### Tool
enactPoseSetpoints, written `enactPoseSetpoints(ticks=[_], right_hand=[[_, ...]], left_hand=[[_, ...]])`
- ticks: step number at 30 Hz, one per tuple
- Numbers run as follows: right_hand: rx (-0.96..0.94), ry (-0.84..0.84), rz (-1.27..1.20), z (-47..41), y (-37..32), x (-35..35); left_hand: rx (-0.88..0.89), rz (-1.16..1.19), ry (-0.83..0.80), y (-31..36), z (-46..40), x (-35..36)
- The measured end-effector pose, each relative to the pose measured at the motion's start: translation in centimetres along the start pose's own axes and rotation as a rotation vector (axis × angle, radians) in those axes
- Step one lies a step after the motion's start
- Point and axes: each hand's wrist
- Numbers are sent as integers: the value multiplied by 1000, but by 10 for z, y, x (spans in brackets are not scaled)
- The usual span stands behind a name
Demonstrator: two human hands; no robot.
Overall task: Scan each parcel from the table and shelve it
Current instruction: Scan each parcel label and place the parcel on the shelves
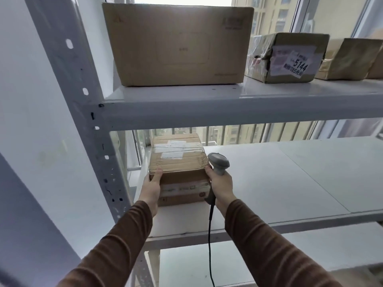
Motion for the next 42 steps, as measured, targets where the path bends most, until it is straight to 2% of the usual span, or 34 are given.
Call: enactPoseSetpoints(ticks=[3,7,10,13,22,30,36,42], right_hand=[[-8,19,-17,1,-1,-7],[-34,47,-26,9,-15,-27],[-121,66,-18,20,-28,-53],[-175,116,-17,35,-40,-92],[-262,470,-38,95,-58,-283],[-290,890,-120,192,-60,-470],[-310,1173,-118,275,-62,-604],[-325,1324,-103,343,-60,-743]], left_hand=[[129,-194,105,4,3,-3],[478,-448,213,23,26,13],[678,-539,104,31,47,47],[743,-540,-37,27,69,92],[449,-347,-590,-38,172,258],[162,-263,-1033,-113,328,394],[112,-295,-1276,-172,457,476],[85,-344,-1439,-226,583,563]])
Point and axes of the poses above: each hand's wrist, its own z-axis away from the middle knuckle, its own x-axis out of the palm, y = z × x, and after that the axes turned 2 degrees about y, right-handed
